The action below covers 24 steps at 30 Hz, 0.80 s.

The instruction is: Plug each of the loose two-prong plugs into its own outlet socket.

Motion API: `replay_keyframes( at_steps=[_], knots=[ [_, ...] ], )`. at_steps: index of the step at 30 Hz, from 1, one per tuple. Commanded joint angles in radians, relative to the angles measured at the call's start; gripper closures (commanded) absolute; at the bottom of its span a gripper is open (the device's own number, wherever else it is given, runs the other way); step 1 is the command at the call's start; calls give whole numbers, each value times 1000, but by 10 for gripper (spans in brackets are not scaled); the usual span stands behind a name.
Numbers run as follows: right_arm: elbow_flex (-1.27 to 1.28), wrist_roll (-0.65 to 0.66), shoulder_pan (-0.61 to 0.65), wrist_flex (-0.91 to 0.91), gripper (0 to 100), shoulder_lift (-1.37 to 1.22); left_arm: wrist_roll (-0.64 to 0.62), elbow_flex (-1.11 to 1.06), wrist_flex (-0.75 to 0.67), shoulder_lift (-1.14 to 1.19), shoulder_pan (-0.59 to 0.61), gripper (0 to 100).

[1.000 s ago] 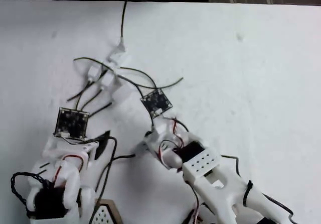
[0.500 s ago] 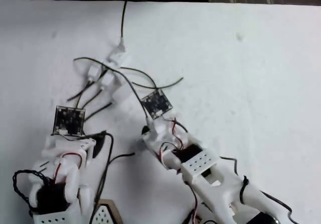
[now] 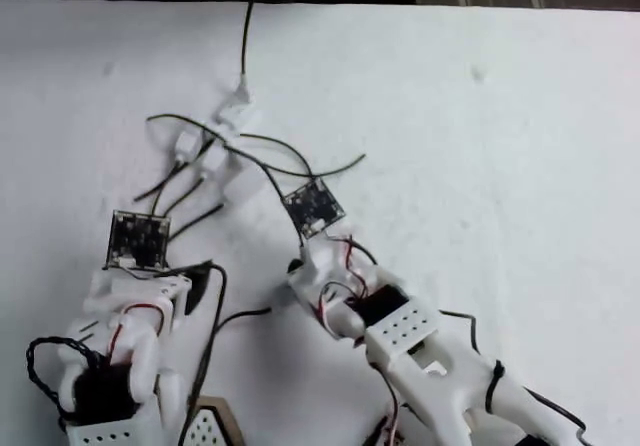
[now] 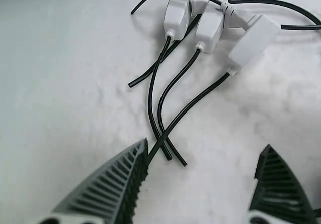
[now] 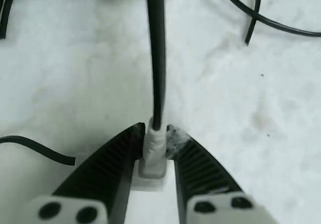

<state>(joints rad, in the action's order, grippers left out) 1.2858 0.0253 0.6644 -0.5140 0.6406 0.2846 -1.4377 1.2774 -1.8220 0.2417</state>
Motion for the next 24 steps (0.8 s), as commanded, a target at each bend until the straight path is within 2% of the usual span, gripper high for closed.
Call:
replay_keyframes(
  at_steps=[1, 3, 5, 9, 16, 20, 24],
  knots=[
    [-41, 3, -1, -147, 838, 90, 6, 2, -23, 4, 8, 661],
    [-68, 2, 5, -229, 804, 166, 8, 2, -21, 4, 8, 661],
    [-87, 2, 7, -269, 819, 229, 8, 2, -20, 4, 8, 661],
    [-97, 2, 7, -277, 860, 311, 8, 2, -20, 4, 8, 661],
    [-92, 0, 7, -280, 868, 323, 8, 2, -18, 4, 8, 661],
    [-91, 0, 7, -278, 983, 323, 8, 2, -17, 4, 8, 661],
    [-80, 2, 7, -280, 982, 323, 8, 0, -17, 4, 8, 661]
  ],
)
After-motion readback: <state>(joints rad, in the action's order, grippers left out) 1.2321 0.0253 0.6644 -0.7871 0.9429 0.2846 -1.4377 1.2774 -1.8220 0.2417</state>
